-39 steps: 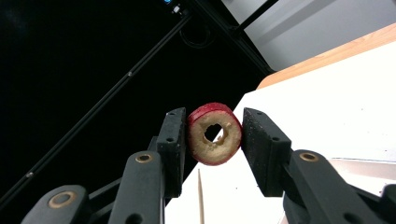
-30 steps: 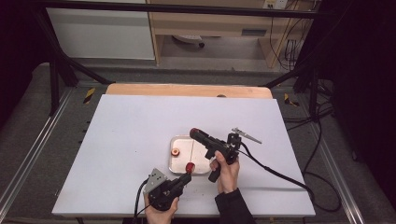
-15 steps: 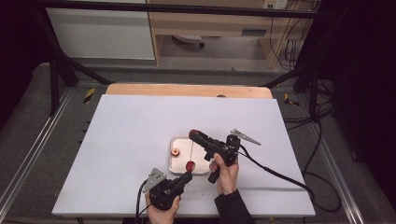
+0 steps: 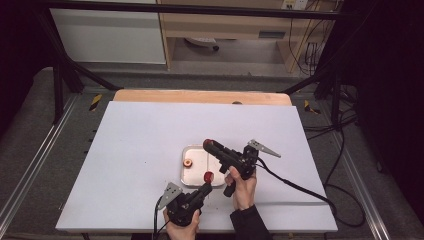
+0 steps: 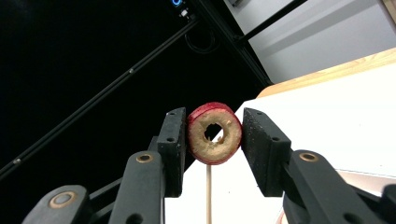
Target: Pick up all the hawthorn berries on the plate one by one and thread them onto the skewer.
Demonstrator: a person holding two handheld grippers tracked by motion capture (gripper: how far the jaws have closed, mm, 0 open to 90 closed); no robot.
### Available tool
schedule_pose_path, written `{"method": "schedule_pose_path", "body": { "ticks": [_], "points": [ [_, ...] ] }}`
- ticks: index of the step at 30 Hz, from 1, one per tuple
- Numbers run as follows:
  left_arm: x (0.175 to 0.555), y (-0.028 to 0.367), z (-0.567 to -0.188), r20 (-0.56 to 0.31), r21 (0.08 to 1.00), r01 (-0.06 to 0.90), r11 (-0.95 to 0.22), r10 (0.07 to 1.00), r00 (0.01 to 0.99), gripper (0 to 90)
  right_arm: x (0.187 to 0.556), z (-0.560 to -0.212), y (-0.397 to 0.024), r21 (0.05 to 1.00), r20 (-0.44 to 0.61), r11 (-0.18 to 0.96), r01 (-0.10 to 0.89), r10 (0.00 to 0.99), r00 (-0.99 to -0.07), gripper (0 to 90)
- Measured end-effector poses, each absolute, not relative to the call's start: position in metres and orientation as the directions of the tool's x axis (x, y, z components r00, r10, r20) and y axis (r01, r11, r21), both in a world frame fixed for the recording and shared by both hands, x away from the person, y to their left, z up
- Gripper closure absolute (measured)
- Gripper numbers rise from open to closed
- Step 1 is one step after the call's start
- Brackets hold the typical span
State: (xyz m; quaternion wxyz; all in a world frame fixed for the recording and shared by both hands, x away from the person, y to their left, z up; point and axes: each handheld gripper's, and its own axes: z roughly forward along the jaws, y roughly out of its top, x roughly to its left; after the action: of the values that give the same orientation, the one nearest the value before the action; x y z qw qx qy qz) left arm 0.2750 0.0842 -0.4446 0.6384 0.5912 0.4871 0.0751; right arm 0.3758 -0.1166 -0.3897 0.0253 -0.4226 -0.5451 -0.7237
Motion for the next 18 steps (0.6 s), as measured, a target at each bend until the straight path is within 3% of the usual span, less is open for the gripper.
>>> {"method": "schedule_pose_path", "body": {
  "ticks": [6, 9, 18],
  "points": [
    [0.278, 0.095, -0.431, -0.556, 0.823, 0.438, 0.361, 0.666, 0.497, 89.0, 0.372, -0.398, -0.111, 0.77, 0.637, -0.374, 0.517, 0.424, -0.643, 62.1],
    [0.284, 0.1, -0.429, -0.547, 0.827, 0.444, 0.346, 0.679, 0.49, 89.0, 0.368, -0.407, -0.105, 0.756, 0.654, -0.373, 0.538, 0.398, -0.643, 62.0],
    [0.288, 0.103, -0.431, -0.502, 0.848, 0.446, 0.286, 0.702, 0.505, 88.8, 0.363, -0.409, -0.104, 0.773, 0.634, -0.323, 0.547, 0.443, -0.634, 61.3]
  ]
}}
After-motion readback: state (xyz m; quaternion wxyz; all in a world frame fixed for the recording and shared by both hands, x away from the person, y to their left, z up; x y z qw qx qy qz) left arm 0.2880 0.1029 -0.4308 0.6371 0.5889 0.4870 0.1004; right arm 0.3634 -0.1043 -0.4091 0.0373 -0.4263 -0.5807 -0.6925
